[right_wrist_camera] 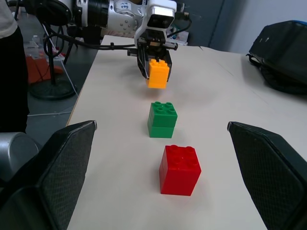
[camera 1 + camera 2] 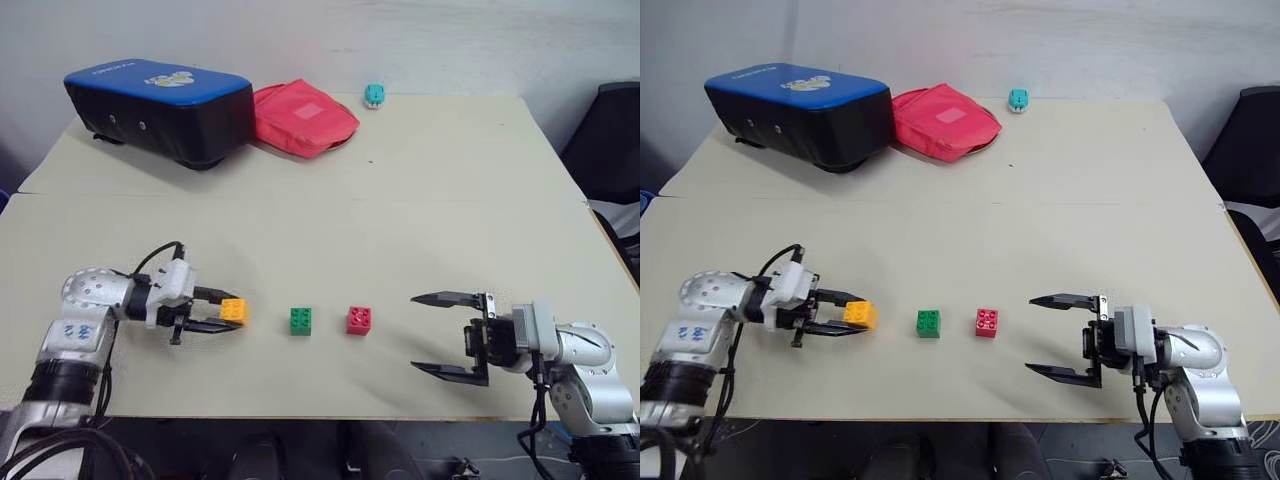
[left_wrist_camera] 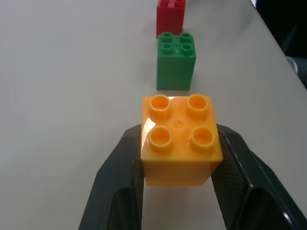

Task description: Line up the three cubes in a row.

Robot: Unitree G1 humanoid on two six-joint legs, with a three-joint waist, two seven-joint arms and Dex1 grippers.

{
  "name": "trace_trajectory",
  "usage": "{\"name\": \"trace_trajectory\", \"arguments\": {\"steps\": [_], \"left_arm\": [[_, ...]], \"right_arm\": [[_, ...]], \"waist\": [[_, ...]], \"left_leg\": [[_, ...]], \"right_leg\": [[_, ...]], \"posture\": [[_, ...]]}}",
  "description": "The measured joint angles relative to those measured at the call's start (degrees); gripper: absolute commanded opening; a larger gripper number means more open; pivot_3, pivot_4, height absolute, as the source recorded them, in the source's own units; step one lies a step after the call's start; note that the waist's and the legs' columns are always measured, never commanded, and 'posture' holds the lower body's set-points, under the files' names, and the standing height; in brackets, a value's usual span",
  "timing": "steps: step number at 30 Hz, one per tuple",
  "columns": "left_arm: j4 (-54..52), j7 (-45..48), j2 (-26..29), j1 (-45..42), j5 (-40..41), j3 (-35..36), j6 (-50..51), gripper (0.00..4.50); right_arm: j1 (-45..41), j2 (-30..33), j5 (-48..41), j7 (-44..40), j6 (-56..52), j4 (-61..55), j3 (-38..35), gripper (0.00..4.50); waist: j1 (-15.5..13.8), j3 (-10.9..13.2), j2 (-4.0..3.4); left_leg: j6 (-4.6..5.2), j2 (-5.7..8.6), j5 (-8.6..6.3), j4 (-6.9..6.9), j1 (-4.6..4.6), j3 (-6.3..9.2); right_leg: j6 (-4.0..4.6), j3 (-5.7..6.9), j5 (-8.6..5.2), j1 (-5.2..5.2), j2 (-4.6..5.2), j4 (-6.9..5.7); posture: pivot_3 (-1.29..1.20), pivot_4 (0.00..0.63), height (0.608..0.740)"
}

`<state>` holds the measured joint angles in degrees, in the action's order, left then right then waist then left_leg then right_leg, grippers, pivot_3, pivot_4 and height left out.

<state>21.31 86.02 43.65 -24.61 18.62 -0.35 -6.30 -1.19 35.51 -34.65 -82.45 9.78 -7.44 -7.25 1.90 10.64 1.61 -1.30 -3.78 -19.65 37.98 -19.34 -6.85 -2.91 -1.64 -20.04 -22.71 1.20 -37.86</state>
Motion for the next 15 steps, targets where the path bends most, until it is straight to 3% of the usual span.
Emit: {"name": "trace_trajectory", "arguments": {"steps": [5,15], "left_arm": [[6.9,0.1,-1.1,-2.7,-0.8,-2.3,-4.1,1.51],[8.8,0.1,-1.6,-4.1,-0.5,-6.1,-5.7,1.51]], "right_arm": [[3.2,0.0,0.1,1.5,0.2,-1.8,-0.5,4.50],[4.5,0.2,0.3,2.9,0.3,-3.5,-0.6,4.50]], "waist": [[0.0,0.0,0.00],[-0.2,0.0,0.00]], "left_leg": [[0.03,0.00,0.00,0.08,0.01,-0.05],[0.04,0.01,0.00,0.10,0.02,-0.04]], "right_leg": [[-0.08,-0.10,0.04,0.00,0.02,-0.05],[-0.09,-0.10,0.05,0.01,0.03,-0.08]], "posture": [[0.00,0.150,0.740],[0.00,0.150,0.740]]}}
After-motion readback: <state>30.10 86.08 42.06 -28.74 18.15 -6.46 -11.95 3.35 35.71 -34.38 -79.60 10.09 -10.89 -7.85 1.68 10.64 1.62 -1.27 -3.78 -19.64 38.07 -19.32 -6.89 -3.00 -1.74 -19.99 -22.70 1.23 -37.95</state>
